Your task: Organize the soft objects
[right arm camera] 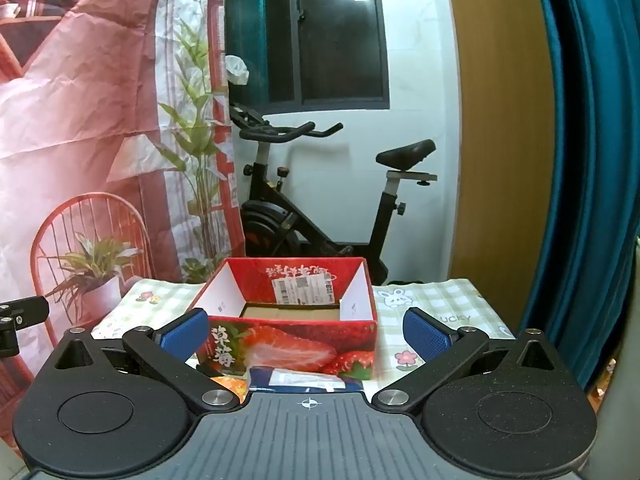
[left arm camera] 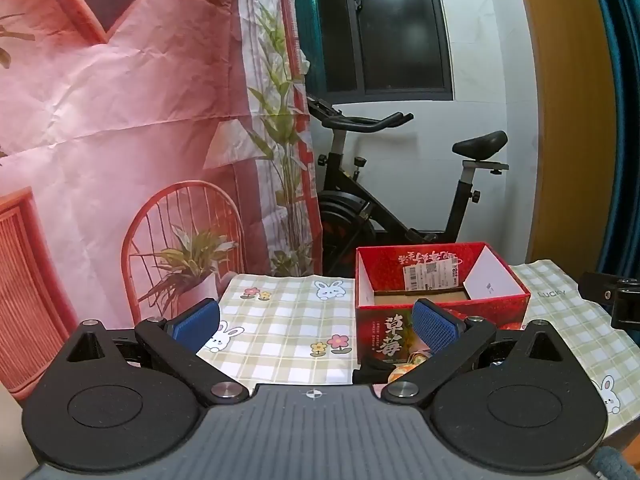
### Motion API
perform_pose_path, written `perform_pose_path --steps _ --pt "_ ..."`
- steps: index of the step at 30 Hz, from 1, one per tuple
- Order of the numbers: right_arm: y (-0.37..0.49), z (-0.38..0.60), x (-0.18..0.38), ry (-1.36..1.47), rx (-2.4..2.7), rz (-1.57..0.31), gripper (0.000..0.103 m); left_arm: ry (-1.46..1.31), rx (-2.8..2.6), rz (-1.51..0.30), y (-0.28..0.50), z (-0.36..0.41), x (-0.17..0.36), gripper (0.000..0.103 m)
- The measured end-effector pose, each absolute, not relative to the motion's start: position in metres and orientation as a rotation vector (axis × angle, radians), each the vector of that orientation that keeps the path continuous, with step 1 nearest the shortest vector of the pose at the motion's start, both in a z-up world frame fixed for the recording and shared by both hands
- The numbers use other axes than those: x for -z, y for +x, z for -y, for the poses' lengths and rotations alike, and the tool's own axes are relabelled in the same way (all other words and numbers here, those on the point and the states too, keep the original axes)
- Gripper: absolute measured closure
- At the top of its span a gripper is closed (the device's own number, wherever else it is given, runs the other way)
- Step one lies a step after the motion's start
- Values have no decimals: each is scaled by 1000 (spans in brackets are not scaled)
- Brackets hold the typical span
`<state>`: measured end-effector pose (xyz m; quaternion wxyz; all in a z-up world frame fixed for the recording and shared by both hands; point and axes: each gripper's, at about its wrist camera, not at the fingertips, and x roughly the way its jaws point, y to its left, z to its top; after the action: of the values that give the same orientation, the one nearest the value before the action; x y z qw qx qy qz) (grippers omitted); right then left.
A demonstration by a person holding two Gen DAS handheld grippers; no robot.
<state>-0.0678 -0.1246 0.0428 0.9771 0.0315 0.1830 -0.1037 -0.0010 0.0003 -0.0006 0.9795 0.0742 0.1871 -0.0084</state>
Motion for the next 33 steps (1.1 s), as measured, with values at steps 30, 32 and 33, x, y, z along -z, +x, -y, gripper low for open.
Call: perform_pose_path --steps 30,32,33 --pt "-68 127 -40 58 216 -378 0 145 25 -393 1 -2 3 0" --pt "-68 127 -40 57 217 -378 0 144 25 -393 0 -1 3 0" --pt "-68 127 -40 57 217 -378 0 144 25 -393 0 -1 3 0"
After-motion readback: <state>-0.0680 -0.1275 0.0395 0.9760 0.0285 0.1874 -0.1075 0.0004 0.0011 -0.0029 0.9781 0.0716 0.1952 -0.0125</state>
